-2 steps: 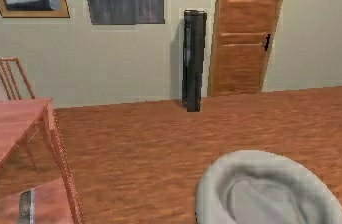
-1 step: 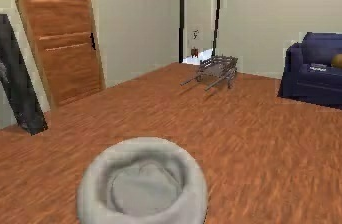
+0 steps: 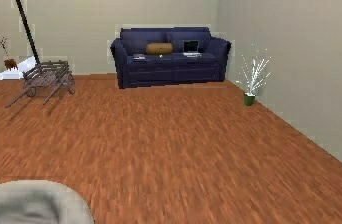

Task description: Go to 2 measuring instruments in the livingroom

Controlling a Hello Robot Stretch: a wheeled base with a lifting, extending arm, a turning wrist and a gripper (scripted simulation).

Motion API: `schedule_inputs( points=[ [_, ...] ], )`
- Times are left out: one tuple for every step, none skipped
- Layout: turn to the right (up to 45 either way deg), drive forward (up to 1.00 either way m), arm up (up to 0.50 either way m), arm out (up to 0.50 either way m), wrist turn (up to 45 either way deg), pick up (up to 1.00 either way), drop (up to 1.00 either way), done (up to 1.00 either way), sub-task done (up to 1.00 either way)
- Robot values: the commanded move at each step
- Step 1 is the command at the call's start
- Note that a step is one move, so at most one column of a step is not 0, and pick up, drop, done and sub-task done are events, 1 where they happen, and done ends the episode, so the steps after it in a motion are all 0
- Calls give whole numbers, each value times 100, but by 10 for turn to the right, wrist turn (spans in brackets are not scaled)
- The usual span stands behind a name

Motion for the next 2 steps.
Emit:
schedule_inputs(
  points=[
    [60, 0, 0, 0, 0, 0, 0, 0, 0],
    [30, 0, 0, 0, 0, 0, 0, 0, 0]
  ],
)
